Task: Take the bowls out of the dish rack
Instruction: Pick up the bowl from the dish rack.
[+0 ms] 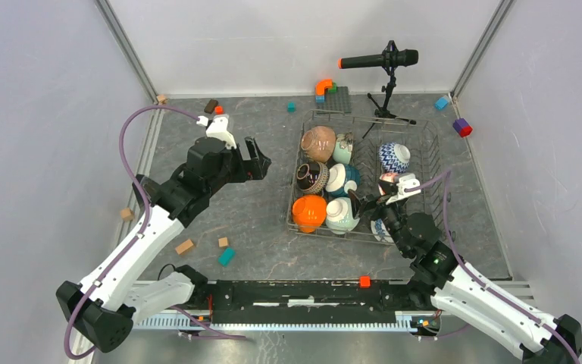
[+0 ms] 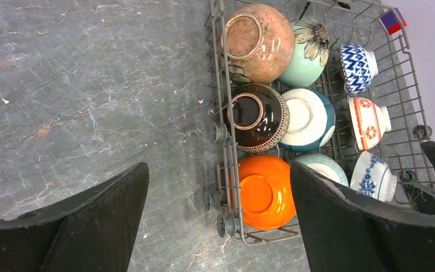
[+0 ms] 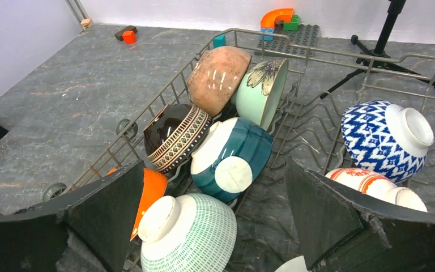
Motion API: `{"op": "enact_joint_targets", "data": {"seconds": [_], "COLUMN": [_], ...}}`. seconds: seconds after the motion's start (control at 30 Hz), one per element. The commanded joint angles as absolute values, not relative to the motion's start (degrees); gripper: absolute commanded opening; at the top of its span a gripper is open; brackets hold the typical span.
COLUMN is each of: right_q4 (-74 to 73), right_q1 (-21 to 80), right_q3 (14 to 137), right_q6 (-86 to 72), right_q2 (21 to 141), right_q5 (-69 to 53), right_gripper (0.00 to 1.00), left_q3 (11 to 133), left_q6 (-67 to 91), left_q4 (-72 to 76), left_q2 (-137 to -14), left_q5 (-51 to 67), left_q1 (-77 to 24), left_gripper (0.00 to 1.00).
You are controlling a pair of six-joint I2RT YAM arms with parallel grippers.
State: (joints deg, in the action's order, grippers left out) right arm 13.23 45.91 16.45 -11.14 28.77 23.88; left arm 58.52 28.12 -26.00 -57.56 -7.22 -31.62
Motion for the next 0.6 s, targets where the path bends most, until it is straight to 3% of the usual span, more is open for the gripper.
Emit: {"op": "enact_joint_targets", "data": {"seconds": [0.0,0.57], "right_q4": [16.8,0.8], "right_q1": [46.0,45.9], "right_q3": [18.7,39.8], "right_q6": [-11.3,-7.8], "right_q2": [28.7,45.6], "right_q5": [25.6,24.8], "right_gripper": [0.98,0.94], "left_q3": [58.1,56.7], "left_q6": [25.5,24.7], "left_q4": [-22.9,-22.3], "left_q2": [-56.1,-52.6], "left_q5": [-6.1,-5.4], "left_q1": [-31.8,-31.7], "left_gripper": [1.00,1.00]}}
